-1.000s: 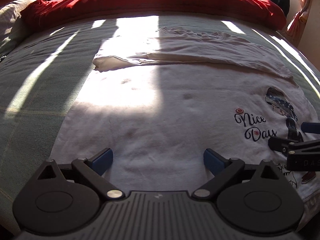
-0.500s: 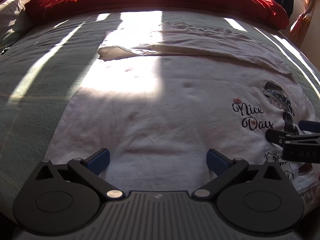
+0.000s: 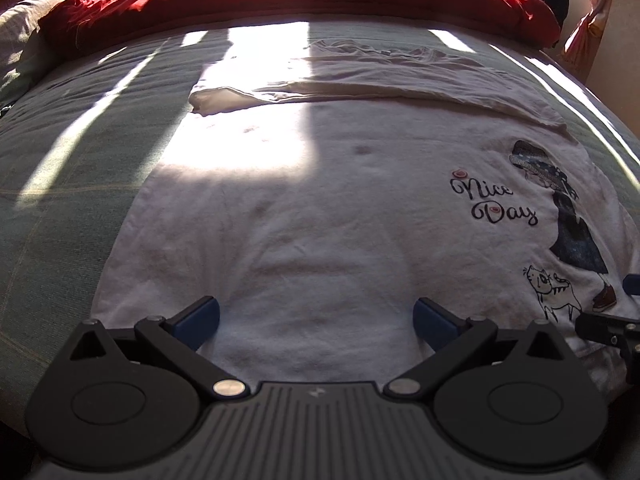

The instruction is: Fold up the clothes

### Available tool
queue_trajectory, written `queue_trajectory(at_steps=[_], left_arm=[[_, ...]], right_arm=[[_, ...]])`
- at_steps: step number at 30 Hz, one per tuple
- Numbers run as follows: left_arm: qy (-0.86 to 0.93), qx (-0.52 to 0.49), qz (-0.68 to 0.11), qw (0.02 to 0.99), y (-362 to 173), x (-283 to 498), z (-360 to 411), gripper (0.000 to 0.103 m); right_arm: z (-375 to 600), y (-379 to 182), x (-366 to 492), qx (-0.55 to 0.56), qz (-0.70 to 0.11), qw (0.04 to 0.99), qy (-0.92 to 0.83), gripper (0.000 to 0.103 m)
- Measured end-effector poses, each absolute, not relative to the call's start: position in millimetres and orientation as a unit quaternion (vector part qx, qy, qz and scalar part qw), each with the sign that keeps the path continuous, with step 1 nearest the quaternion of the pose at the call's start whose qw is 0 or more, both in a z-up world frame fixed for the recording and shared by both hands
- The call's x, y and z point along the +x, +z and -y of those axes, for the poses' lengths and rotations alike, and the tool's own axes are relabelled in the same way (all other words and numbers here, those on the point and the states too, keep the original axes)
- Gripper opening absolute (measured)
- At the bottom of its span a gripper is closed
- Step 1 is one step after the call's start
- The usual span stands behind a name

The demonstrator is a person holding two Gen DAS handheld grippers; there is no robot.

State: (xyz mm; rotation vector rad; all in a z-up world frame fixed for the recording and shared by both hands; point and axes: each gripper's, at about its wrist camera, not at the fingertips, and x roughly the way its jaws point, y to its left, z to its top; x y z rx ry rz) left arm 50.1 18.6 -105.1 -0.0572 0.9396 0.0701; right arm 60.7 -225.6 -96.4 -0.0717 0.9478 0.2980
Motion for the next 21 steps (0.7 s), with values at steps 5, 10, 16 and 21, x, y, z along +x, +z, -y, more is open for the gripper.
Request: queue_trajectory(at_steps=[5, 10, 16, 21], left_arm=[[0.028, -0.031, -0.454, 0.890, -106.4, 50.2, -21.0, 0.103], [0.025, -0.033, -0.453, 0.891, -106.3, 49.8, -22.0, 0.103], [0.023, -0.029, -0.454, 0.890, -107.3, 51.9, -22.4, 0.103], [0.025, -0.030, -0.457, 0.889, -107.1, 53.8, -22.8, 0.103]], right_arm=[[248.6, -81.5, 57.9, 0.015, -0.415, 0.897, 0.153, 0.103], [276.2, -94.6, 88.0, 0.052, -0.433, 0.890, 0.131, 0.103], [298.6, -91.8, 86.9, 0.079, -0.397, 0.905, 0.129, 0.103], [295.3, -83.8, 94.8, 0.113, -0.377, 0.905, 0.161, 0.103]])
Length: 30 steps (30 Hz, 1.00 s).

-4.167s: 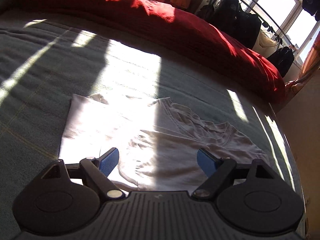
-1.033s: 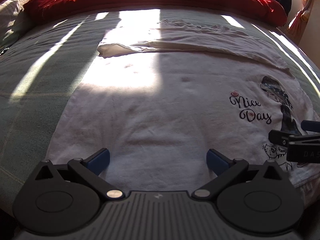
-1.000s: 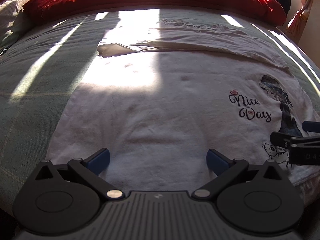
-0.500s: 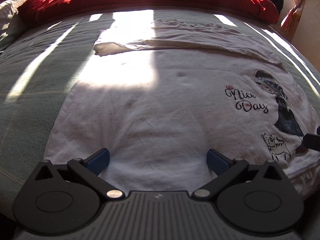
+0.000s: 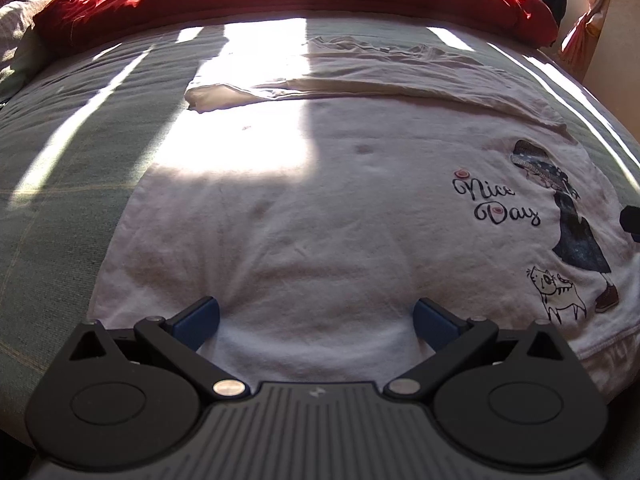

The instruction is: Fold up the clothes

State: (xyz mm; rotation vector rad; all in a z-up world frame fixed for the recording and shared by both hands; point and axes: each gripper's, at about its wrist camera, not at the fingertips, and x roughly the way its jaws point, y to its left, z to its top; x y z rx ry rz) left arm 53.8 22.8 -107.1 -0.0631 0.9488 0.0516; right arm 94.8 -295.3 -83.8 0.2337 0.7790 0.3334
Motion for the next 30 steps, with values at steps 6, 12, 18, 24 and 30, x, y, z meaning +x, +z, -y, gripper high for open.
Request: queue_trajectory(at_steps=[6, 12, 18, 24, 30], left_arm=[[0.012, -0.022, -0.460, 0.887, -105.9, 55.1, -24.4, 0.103], [0.001, 0.009, -0.450, 0.893, -97.6, 58.9, -15.9, 0.103], [-0.017, -0.015, -0.459, 0.888, -103.6, 66.8, -21.9, 0.103], [-0.027, -0.013, -0.471, 0.881, -105.2, 73.1, -24.6, 0.103], [-0.029, -0.017, -0.476, 0.879, -105.3, 74.6, -26.7, 0.103]], right_arm=[[304.5, -101.0, 117.6, 0.129, -0.376, 0.910, 0.118, 0.100], [302.0, -86.4, 128.0, 0.153, -0.363, 0.910, 0.130, 0.102], [298.2, -96.8, 154.1, 0.121, -0.398, 0.901, 0.122, 0.098], [304.4, -73.6, 167.6, 0.144, -0.409, 0.885, 0.169, 0.100], [282.8, -76.8, 193.0, 0.160, -0.445, 0.843, 0.257, 0.102]])
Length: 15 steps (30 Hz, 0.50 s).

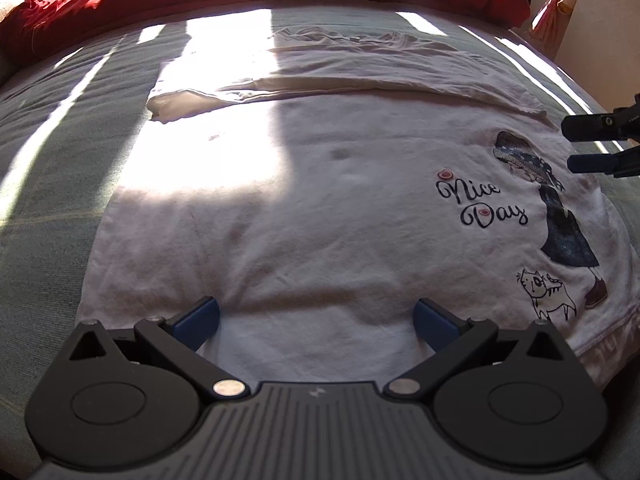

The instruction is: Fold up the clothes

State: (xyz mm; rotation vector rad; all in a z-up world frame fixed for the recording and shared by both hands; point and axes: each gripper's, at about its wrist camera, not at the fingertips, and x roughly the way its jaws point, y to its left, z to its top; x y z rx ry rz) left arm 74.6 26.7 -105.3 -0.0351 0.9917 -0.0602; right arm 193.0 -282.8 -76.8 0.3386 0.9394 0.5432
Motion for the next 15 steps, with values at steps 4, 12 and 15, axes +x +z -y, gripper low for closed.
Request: queue_trajectory(at_steps=[4, 12, 15], left_arm=[[-0.034, -0.012, -0.473, 0.880, -105.8, 73.8, -27.2, 0.103], [-0.035, -0.016, -0.469, 0.882, -106.6, 74.1, -28.4, 0.103], [-0.038, -0.021, -0.474, 0.880, -106.1, 75.8, -30.2, 0.103]], right_arm=[[291.7, -90.1, 210.5, 0.112, -0.457, 0.855, 0.216, 0.100], [293.9, -69.2, 220.7, 0.115, -0.458, 0.848, 0.241, 0.099], [273.3, -71.1, 220.6, 0.118, -0.466, 0.828, 0.290, 0.100]])
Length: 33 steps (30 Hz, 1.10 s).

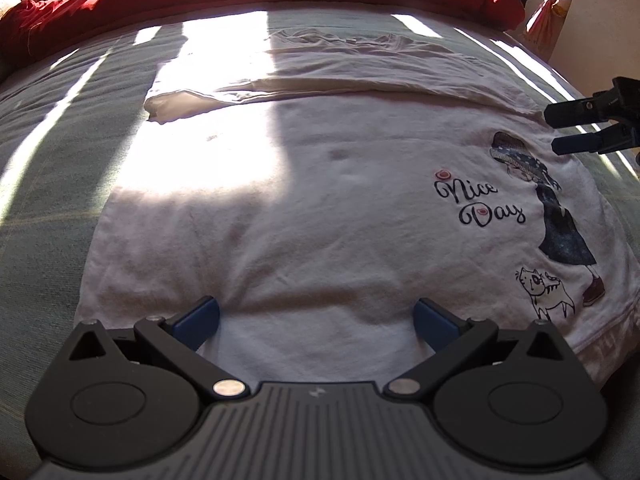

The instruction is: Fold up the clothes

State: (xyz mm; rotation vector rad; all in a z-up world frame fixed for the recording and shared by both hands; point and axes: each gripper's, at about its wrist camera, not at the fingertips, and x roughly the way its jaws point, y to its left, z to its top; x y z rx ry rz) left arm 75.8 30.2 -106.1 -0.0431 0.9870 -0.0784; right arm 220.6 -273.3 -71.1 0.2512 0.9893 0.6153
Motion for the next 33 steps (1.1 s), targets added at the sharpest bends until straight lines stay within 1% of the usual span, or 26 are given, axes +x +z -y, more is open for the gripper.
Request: queue_trajectory(at_steps=[4, 8, 10, 18, 21, 24, 26, 30, 33], left_arm=[[-0.040, -0.022, -0.476, 0.878, -106.2, 76.7, -30.6, 0.103], [-0.043, -0.014, -0.475, 0.879, -106.3, 75.9, -29.3, 0.103], [-0.045, -0.012, -0.476, 0.878, -106.1, 76.5, -29.3, 0.103], [-0.061, 0.024, -0.499, 0.864, -98.3, 82.9, -26.2, 0.103], [-0.062, 0.080, -0.490, 0.866, -85.4, 79.7, -21.0, 0.102], [-0.086, 0.153, -0.455, 0.873, -67.3, 65.9, -12.0, 0.102], [-0.107, 0.189, -0.438, 0.872, -65.0, 54.5, -4.0, 0.102], [-0.129, 0.206, -0.437, 0.866, -75.0, 38.6, 7.4, 0.102], [-0.125, 0.198, -0.453, 0.860, -88.3, 27.6, 10.2, 0.102]], right_arm=[[257.8, -85.6, 230.2, 0.090, -0.486, 0.820, 0.288, 0.100], [276.7, -84.1, 239.7, 0.087, -0.485, 0.844, 0.212, 0.100], [281.1, -76.5, 235.8, 0.062, -0.486, 0.853, 0.183, 0.100], [286.0, -26.0, 190.9, -0.046, -0.464, 0.852, 0.238, 0.100], [290.3, -6.8, 178.9, -0.082, -0.456, 0.850, 0.252, 0.100], [286.3, 1.8, 161.5, -0.123, -0.445, 0.845, 0.270, 0.100], [283.6, 7.6, 150.0, -0.150, -0.437, 0.841, 0.282, 0.101], [250.7, -17.7, 122.3, -0.223, -0.430, 0.818, 0.311, 0.101], [223.7, -43.8, 104.3, -0.247, -0.429, 0.804, 0.330, 0.101]])
